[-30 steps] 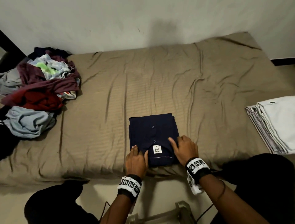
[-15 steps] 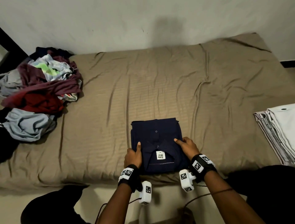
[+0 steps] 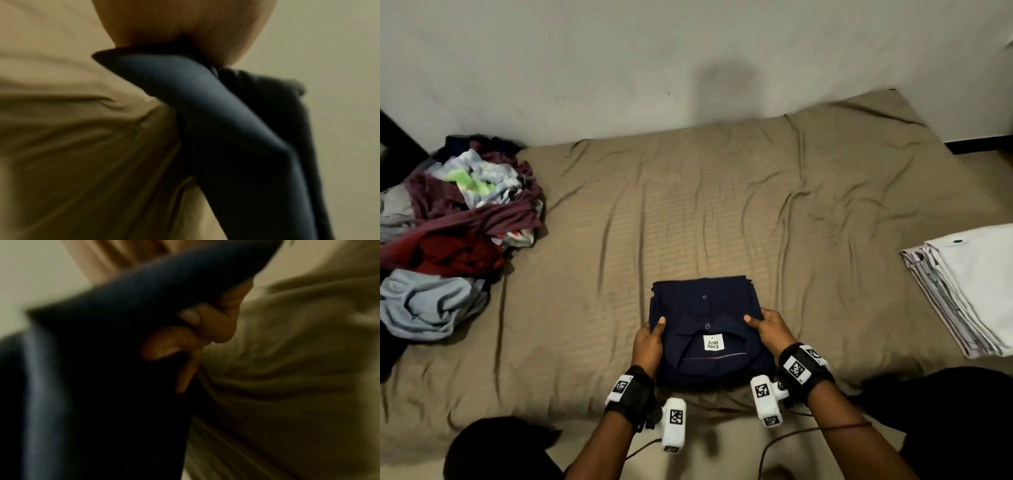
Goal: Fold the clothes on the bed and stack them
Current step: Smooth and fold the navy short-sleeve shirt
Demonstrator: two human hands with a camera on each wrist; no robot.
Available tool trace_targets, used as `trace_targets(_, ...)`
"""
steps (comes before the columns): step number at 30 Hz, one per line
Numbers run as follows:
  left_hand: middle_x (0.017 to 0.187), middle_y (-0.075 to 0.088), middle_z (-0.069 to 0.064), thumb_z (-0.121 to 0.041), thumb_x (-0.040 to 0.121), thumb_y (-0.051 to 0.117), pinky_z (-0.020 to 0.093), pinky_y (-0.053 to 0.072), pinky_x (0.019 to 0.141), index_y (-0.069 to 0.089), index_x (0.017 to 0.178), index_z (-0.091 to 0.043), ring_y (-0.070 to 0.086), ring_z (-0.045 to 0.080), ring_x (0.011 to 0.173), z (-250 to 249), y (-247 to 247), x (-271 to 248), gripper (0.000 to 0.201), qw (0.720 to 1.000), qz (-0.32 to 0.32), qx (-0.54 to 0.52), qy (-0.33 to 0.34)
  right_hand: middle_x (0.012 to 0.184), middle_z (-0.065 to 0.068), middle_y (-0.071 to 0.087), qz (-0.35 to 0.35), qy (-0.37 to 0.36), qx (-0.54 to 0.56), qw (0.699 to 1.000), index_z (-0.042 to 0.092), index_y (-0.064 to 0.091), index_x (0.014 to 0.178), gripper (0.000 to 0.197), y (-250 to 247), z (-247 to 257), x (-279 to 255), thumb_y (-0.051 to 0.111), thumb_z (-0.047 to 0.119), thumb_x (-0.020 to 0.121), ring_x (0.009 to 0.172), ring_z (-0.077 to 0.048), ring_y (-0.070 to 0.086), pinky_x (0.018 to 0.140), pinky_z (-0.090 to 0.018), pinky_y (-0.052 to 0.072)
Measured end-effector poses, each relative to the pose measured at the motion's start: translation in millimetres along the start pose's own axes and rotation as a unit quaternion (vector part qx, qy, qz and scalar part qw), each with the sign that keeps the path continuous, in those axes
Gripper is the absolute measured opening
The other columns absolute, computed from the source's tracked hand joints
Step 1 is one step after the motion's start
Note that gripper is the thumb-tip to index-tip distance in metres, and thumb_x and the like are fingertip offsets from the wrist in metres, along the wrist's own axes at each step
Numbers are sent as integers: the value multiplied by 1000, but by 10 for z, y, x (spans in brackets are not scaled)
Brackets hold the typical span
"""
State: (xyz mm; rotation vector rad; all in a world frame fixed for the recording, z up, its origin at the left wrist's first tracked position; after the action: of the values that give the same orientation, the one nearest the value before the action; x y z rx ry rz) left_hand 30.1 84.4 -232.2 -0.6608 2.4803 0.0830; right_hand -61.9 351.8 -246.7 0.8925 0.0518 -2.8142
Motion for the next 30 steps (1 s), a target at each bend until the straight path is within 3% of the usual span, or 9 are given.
trace_targets(3, 115, 74, 12, -27, 104, 57, 52, 54, 100, 67, 122, -5, 69, 33, 110, -321, 217, -94, 30, 999, 13, -7, 37, 106, -11, 74, 2, -35, 10, 999, -3, 64, 123, 27, -200, 373, -246, 54, -4, 99, 90, -22, 70, 86, -36, 57)
trace_targets(6, 114, 75, 9, -28, 104, 57, 58, 51, 101, 69, 116, -10, 70, 33, 108, -710, 785, -237, 24, 996, 47, -7, 74, 112, -13, 73, -12, -77, 39, 996, -1, 64, 124, 28, -738, 787, -503, 54, -4, 99, 98, -26, 70, 90, -37, 57)
trace_targets(12, 122, 72, 7, -24, 106, 54, 55, 52, 102, 62, 125, -10, 68, 29, 114, -1414, 2757, -902, 26, 965, 197, -27, 173, 96, -5, 77, -127, -178, 102, 971, -1, 65, 116, 23, -2688, 1720, -1141, 53, -5, 97, 84, -16, 74, 74, -26, 59)
trace_targets(14, 128, 70, 6, -23, 106, 55, 52, 51, 104, 59, 128, -13, 67, 27, 118, -1488, 3445, -1149, 25, 951, 244, -33, 189, 97, -4, 78, -166, -211, 88, 959, 0, 66, 116, 24, -3402, 1980, -1327, 55, -5, 95, 85, -16, 73, 76, -27, 59)
trace_targets(19, 132, 68, -7, -52, 92, 61, 50, 49, 106, 57, 132, -28, 65, 17, 121, -1364, 4886, -1549, 47, 924, 319, -6, 210, 100, 12, 77, -164, -221, -29, 961, 12, 69, 118, 38, -4743, 2292, -1423, 50, -12, 96, 93, -3, 71, 80, -16, 54)
trace_targets(23, 118, 71, -14, -43, 95, 64, 42, 56, 96, 53, 137, -25, 68, 11, 109, -1144, 5581, -1718, 47, 911, 346, 36, 224, 104, 20, 74, -169, -219, -60, 959, 6, 62, 121, 37, -5522, 2346, -1241, 48, -16, 95, 100, 4, 67, 88, -12, 49)
trace_targets(25, 105, 72, -13, -42, 89, 73, 41, 61, 85, 53, 132, -28, 72, 13, 95, -947, 5814, -1695, 50, 914, 341, 67, 210, 96, 22, 75, -190, -210, -75, 956, 2, 57, 128, 40, -5833, 2239, -1084, 50, -18, 93, 94, 6, 67, 85, -11, 50)
trace_targets(27, 97, 73, 2, -56, 72, 84, 53, 62, 74, 56, 120, -28, 72, 28, 82, -731, 5973, -1644, 62, 924, 338, 92, 152, 88, 21, 74, -229, -168, -123, 951, 0, 55, 132, 46, -6115, 2019, -825, 53, -20, 91, 91, 6, 68, 79, -7, 49)
trace_targets(30, 104, 62, 14, -32, 83, 84, 62, 60, 63, 48, 118, -13, 69, 32, 72, -413, 6109, -1583, 54, 919, 377, 111, 36, 105, -6, 69, -263, -85, -220, 935, -5, 62, 127, 38, -6324, 1575, -463, 54, -18, 91, 104, -21, 64, 74, -14, 44)
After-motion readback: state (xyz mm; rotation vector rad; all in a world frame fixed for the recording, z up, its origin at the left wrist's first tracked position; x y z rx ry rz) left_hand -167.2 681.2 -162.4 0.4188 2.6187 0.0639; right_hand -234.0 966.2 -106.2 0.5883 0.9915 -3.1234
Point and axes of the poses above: each hand's wrist, its own x-axis towards the middle knuckle, its own y-axis out of the palm, z = x × y, the point moved 8 cm from there along x, towards the middle knuckle
